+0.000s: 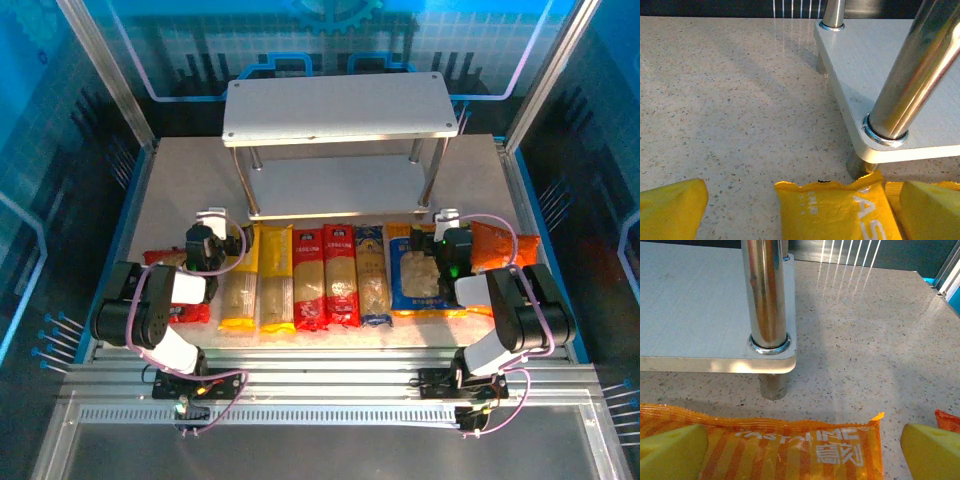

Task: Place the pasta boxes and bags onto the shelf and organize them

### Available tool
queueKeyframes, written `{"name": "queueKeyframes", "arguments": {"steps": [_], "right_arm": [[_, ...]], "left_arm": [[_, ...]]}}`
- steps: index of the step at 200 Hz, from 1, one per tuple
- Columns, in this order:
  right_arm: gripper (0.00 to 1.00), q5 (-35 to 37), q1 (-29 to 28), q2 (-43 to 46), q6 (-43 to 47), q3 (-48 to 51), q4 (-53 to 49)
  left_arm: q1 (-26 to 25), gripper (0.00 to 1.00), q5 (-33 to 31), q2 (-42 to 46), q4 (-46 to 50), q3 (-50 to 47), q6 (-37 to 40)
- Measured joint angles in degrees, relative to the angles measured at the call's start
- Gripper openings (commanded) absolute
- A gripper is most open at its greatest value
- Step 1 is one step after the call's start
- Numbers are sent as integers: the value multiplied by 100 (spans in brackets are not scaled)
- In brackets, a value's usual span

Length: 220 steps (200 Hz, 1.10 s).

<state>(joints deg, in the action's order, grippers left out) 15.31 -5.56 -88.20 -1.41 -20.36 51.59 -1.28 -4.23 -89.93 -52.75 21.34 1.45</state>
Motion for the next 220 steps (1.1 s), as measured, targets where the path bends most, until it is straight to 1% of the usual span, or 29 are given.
{"name": "queueKeyframes", "arguments": {"steps": [52,152,164,175,188,206,220], "right_arm": [[100,-391,0,0,46,-85,-50],[100,-531,2,0,46,-87,-55],[100,-531,4,0,42,-96,-79],[100,-527,15,9,39,-133,-170],[99,-509,39,81,37,-232,-439],[97,-490,48,315,39,-553,-1069],[96,-483,37,560,55,-898,-1585]], "left_arm": [[0,99,0,0,0,0,0],[2,99,13,0,0,0,0],[7,97,55,4,20,4,0],[15,97,118,52,203,52,2],[22,95,227,256,721,234,4],[20,94,345,684,1484,616,20],[7,95,409,1102,1878,863,-7]]}}
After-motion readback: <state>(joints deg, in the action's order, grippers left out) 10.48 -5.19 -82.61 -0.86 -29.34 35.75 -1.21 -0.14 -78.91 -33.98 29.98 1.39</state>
